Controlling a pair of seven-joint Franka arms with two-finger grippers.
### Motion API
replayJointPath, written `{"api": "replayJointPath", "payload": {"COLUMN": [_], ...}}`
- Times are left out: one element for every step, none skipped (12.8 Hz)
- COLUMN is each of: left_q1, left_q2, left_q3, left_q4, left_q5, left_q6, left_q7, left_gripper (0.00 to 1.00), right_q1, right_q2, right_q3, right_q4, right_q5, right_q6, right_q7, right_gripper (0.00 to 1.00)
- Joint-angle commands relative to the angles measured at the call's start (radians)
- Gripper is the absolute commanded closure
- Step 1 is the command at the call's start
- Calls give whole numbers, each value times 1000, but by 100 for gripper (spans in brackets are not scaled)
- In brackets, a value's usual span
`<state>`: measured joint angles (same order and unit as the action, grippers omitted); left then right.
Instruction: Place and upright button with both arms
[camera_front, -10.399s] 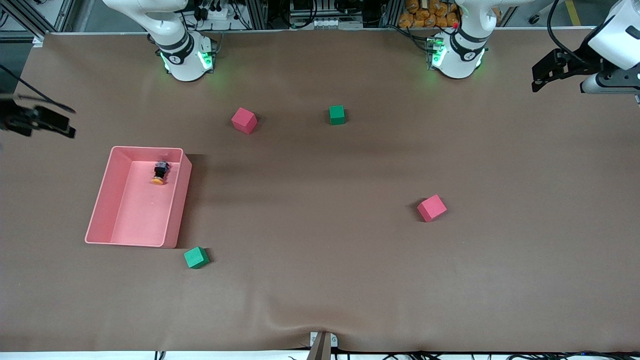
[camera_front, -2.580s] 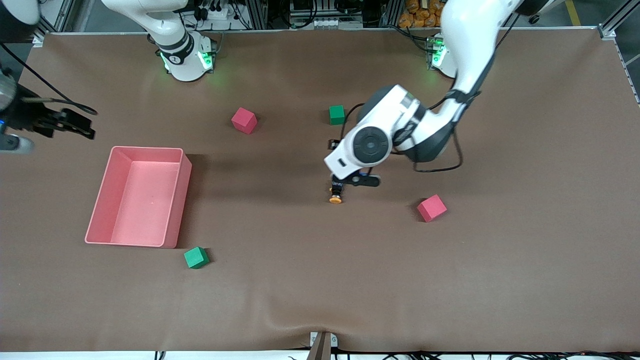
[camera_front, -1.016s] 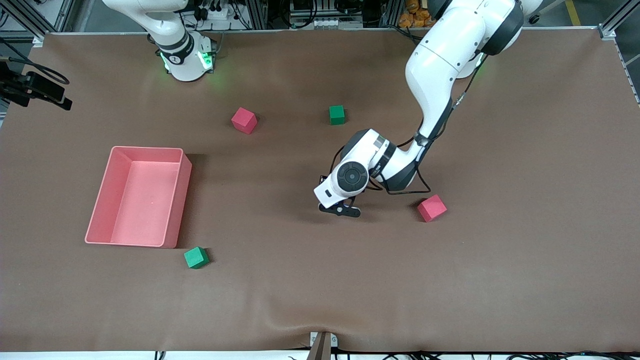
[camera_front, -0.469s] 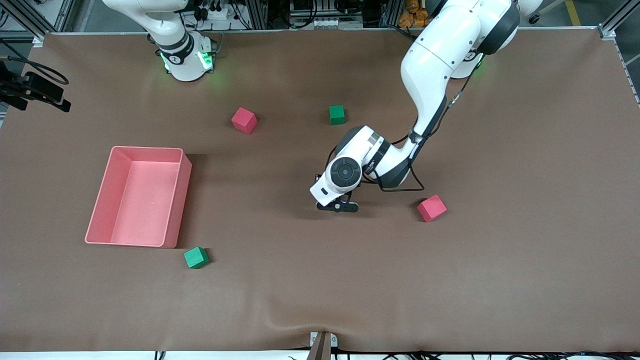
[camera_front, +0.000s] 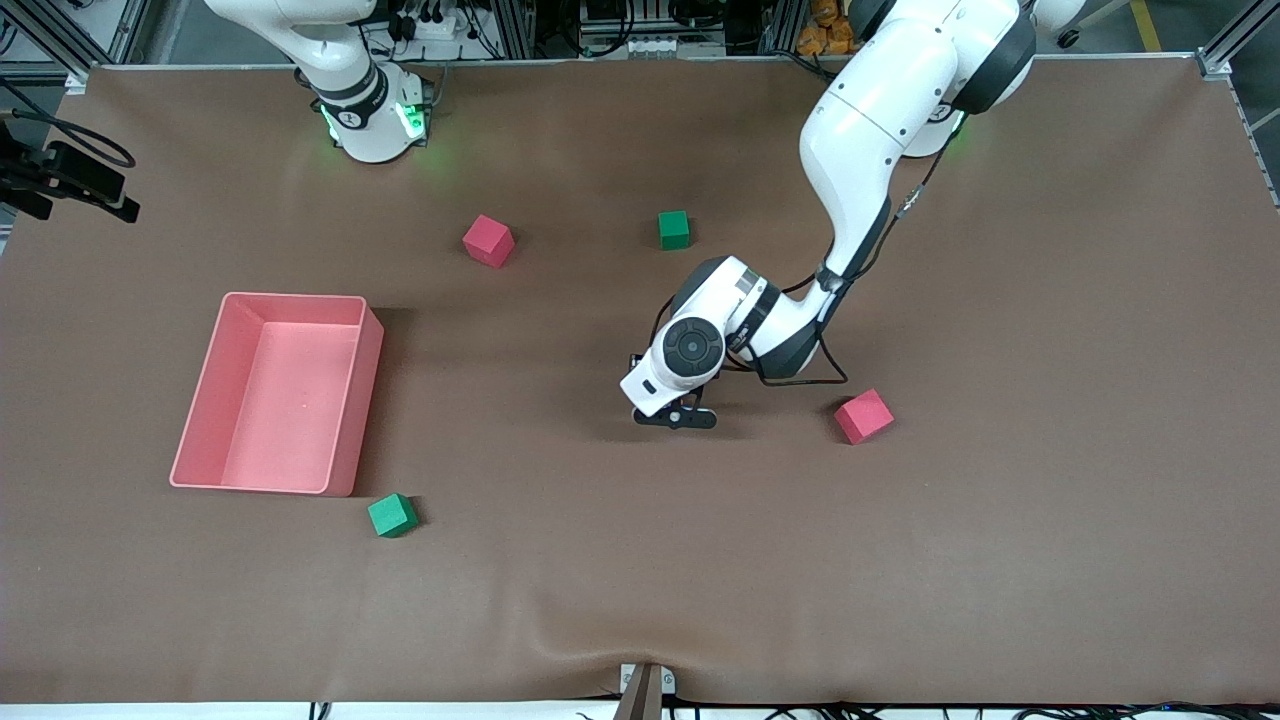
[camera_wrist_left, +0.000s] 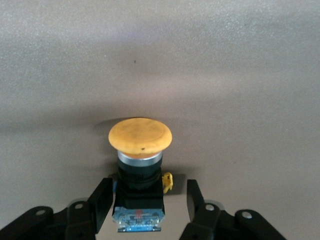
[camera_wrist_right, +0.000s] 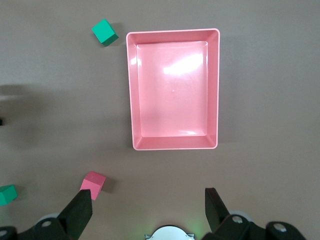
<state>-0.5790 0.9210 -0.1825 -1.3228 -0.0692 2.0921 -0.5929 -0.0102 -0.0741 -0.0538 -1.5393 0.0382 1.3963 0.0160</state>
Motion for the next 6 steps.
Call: {"api": "replayJointPath", "payload": {"left_q1": [-9,-7,-4,-1,1,4], "left_q2": [21,21,21,21,19,18], "left_q3": [11,9,9,9,9,9], "left_q4": [31,30,28,27,27,27], "left_q5": [12,12,12,12,12,12], "left_q6": [12,12,12,12,12,12], "left_q7": [4,24,28,30,33,39], "left_gripper": [37,40,49,58,71,92], "right_q1": [-27,-27,-31,-39,-39,-36], "right_q2": [4,4,7,7,5,4], "right_q3": [8,8,6,6,8,11], "right_q4": [19,18,18,18,10,13], "right_q5": [-1,-1,-3,-3,-1,-3], "right_q6": [3,3,7,0,4,13], "right_q7": [-7,-7,-7,-7,-7,-7], "right_gripper": [0,0,0,0,0,0]}}
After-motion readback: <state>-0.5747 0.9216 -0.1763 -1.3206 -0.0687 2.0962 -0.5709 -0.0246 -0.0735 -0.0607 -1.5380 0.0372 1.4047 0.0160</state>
